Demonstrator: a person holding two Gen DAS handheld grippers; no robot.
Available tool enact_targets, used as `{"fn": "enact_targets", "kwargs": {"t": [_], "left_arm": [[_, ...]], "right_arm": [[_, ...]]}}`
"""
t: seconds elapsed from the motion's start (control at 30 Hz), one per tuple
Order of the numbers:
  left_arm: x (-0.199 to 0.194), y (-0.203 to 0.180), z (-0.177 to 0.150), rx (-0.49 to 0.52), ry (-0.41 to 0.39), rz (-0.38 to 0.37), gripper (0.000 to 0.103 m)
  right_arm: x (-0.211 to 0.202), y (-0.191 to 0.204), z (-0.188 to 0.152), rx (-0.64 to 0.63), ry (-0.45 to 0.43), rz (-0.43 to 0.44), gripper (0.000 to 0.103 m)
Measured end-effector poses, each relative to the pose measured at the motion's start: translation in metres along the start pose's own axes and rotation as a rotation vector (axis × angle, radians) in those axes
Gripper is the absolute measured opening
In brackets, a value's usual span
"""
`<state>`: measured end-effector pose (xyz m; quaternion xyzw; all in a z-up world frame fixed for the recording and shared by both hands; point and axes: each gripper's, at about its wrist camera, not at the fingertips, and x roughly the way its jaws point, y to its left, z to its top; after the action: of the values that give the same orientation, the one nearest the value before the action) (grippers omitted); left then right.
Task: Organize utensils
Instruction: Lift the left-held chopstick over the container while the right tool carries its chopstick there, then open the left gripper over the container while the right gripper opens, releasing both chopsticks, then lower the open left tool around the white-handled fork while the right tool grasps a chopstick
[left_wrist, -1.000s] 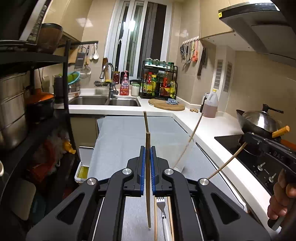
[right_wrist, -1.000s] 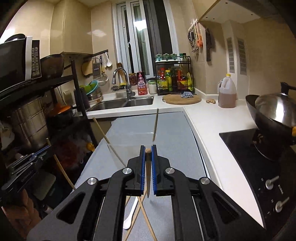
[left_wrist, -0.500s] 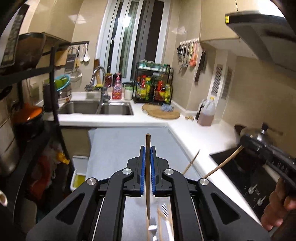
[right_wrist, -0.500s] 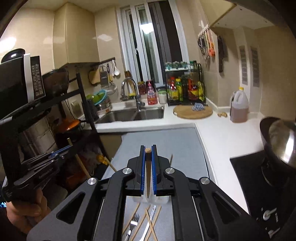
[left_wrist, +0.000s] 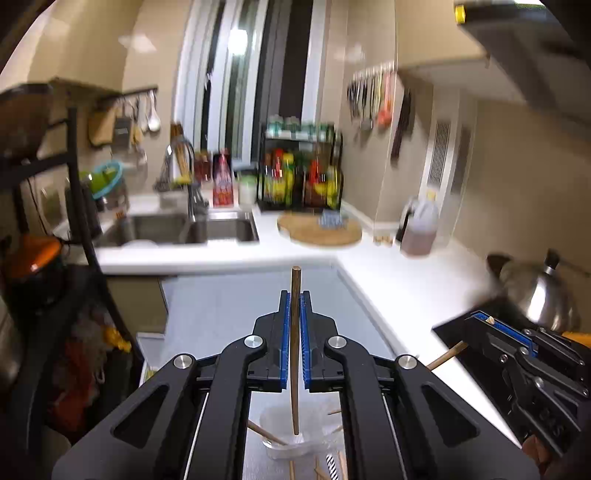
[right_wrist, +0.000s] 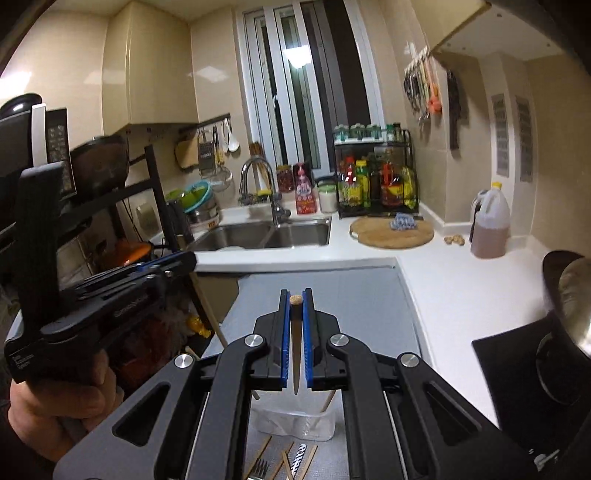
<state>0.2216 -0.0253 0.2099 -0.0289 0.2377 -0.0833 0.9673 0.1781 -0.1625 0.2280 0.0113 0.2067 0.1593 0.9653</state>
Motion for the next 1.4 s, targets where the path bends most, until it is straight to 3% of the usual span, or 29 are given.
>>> {"fn": "enact_targets", "kwargs": {"t": [0.3,0.4,0.47,0.53,0.83,1.07,1.23,1.3,1.4], "left_arm": [[0.044,0.001,-0.033,0.027,0.156,0.015,0.005],[0.044,0.006,-0.032,0.009,0.166,0.035,0.007],[0.039,0.010,-0.029,-0.010,0.154,0.035,0.023],[0.027,0.010,-0.025,-0.007,0.119,0.046,0.029],[-0.059,-0.004,-0.031,0.019,-0.060,0.023,0.029],[-0.099,-0.012,-0.095,0.017,-0.097,0.000,0.029],[-0.099,-0.011,-0.159,-0.020,-0.042,-0.016,0.028],[-0.095,-0.011,-0.190,-0.035,-0.010,-0.028,0.021],[-0.086,-0.007,-0.237,-0.069,0.031,-0.028,0.020]], "right_arm": [[0.037,-0.009,-0.033,0.002,0.095,-0.009,0.007],[0.037,-0.013,-0.035,0.006,0.103,-0.042,0.015],[0.030,-0.017,-0.034,0.018,0.093,-0.051,0.022],[0.020,-0.020,-0.033,0.021,0.074,-0.064,0.025],[-0.058,-0.022,-0.053,0.029,-0.098,-0.093,0.028],[-0.095,-0.019,-0.117,0.063,-0.128,-0.071,0.028],[-0.091,-0.016,-0.171,0.044,-0.059,-0.083,0.028],[-0.085,-0.015,-0.195,0.032,-0.026,-0.088,0.027],[-0.077,-0.019,-0.238,0.033,0.038,-0.074,0.023]]}}
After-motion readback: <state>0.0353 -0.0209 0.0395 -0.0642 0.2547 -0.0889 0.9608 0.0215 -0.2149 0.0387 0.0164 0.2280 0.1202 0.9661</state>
